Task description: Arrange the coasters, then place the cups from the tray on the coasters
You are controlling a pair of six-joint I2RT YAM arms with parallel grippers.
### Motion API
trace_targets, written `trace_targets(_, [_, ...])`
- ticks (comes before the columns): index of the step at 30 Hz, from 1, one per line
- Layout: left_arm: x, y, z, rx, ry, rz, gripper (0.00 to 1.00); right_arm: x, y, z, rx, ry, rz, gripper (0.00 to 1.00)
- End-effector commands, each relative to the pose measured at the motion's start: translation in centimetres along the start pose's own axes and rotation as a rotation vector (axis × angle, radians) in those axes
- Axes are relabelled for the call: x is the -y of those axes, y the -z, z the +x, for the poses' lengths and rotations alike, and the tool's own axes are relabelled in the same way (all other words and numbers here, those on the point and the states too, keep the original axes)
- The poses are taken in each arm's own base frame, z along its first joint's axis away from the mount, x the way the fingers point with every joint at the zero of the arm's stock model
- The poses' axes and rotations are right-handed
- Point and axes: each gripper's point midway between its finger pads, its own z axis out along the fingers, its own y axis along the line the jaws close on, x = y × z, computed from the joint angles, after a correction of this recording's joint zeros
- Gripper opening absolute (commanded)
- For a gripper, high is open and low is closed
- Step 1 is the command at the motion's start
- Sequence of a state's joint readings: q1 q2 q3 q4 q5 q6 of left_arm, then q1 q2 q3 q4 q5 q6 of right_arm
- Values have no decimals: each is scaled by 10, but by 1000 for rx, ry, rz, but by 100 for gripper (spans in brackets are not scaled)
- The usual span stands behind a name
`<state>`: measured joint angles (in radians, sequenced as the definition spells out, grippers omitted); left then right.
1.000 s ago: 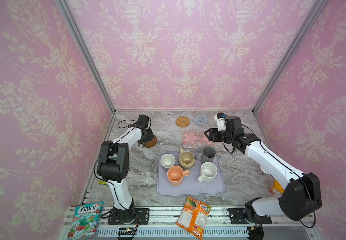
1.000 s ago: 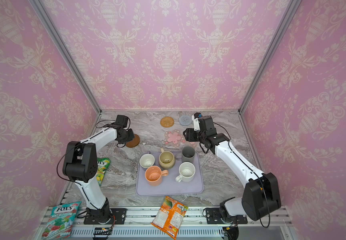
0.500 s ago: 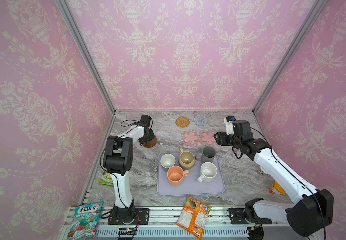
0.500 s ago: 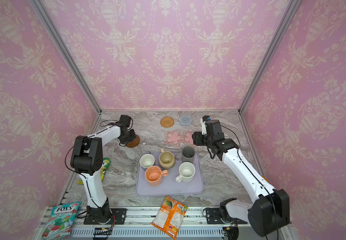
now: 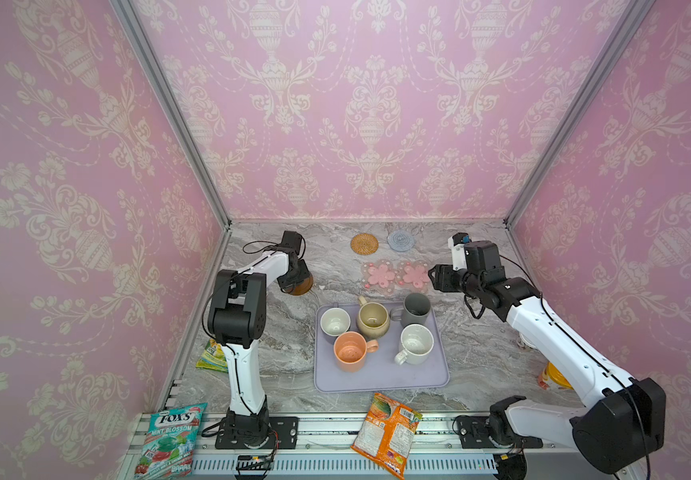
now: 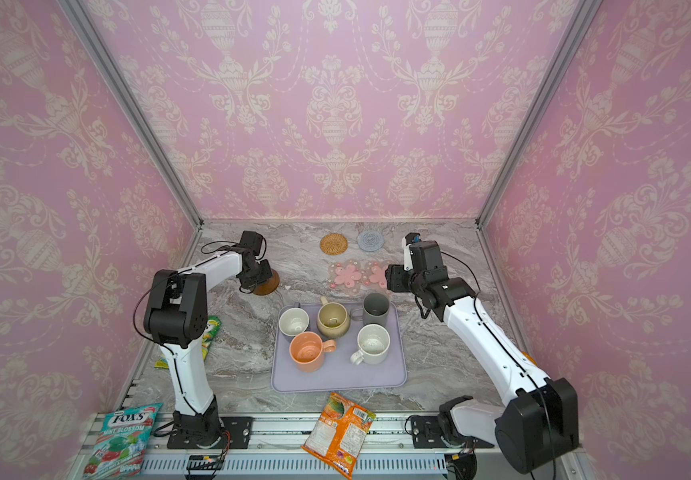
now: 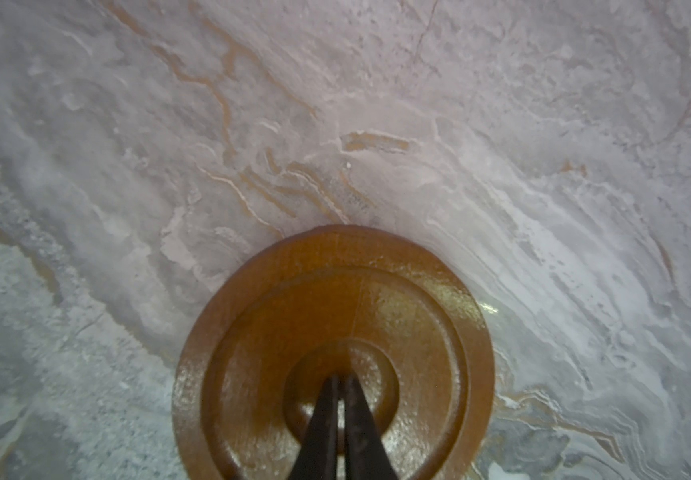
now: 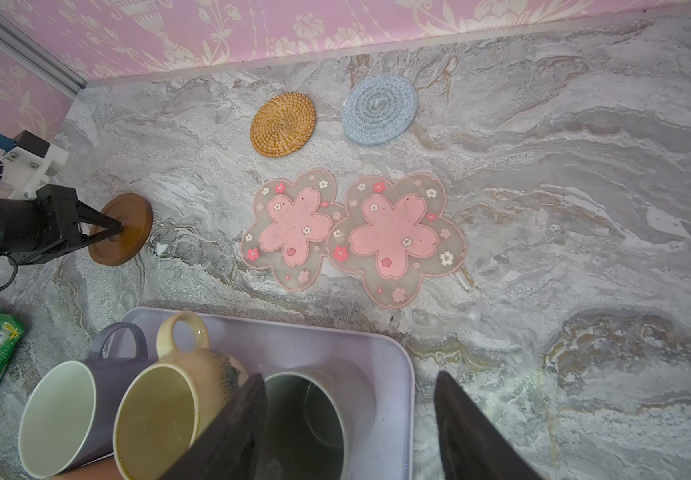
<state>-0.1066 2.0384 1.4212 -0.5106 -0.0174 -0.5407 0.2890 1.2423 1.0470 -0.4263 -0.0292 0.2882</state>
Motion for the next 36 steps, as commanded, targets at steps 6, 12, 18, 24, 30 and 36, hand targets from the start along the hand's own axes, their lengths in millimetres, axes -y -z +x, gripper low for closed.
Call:
trace_targets(6, [-4, -25, 9, -44, 40, -19, 10, 10, -1, 6, -11, -24, 33, 66])
trace_targets(12, [9, -34, 3, -42, 62, 18, 11, 12, -4, 6, -18, -30, 37, 67])
trace_targets(18, [27, -46, -5, -48, 81, 64, 12, 16, -6, 9, -28, -30, 44, 67])
trace_targets(24, [46, -58, -13, -49, 90, 89, 12, 21, -12, 9, -41, -32, 51, 67])
trace_targets(30, [72, -74, -18, -54, 100, 128, 13, 24, -22, 11, -65, -35, 52, 67])
trace_targets(36, [94, -87, -25, -54, 133, 176, 13, 25, -32, 14, -91, -37, 51, 67])
